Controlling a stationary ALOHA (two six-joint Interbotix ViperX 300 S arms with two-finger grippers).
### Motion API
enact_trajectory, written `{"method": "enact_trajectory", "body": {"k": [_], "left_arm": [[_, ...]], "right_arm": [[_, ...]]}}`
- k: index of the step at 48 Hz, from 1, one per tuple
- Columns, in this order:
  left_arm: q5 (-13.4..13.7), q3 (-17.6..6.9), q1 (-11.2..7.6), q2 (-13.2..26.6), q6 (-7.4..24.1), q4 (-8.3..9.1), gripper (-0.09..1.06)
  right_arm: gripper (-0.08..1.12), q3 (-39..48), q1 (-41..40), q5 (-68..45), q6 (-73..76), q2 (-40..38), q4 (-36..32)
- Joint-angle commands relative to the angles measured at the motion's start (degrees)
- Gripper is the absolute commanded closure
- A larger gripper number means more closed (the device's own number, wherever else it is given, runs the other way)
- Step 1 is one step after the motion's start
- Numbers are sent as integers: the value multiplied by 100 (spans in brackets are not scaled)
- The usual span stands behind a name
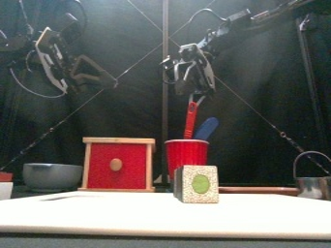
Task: Cut the sushi into 4 pieces with the knife
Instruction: Pick up the knife at its handle with right hand
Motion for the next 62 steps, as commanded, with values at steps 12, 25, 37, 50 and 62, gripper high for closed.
{"method": "enact_trajectory", "body": {"k": [12,25,37,50,62], "left_arm": [[-18,-18,18,9,0,-132,99],[-18,18,18,9,9,-149,99],[-9,26,18,9,9,-149,99],[-18,53,18,9,0,-149,99],[-18,88,18,9,0,-149,99]], "right_arm": [[7,-624,-9,580,-18,387,-272],[20,-729,9,756,-9,563,-308],[41,-765,18,923,-18,615,-308],[59,-976,44,1046,-18,729,-325],[69,-1459,53,1371,-26,949,-466]]}}
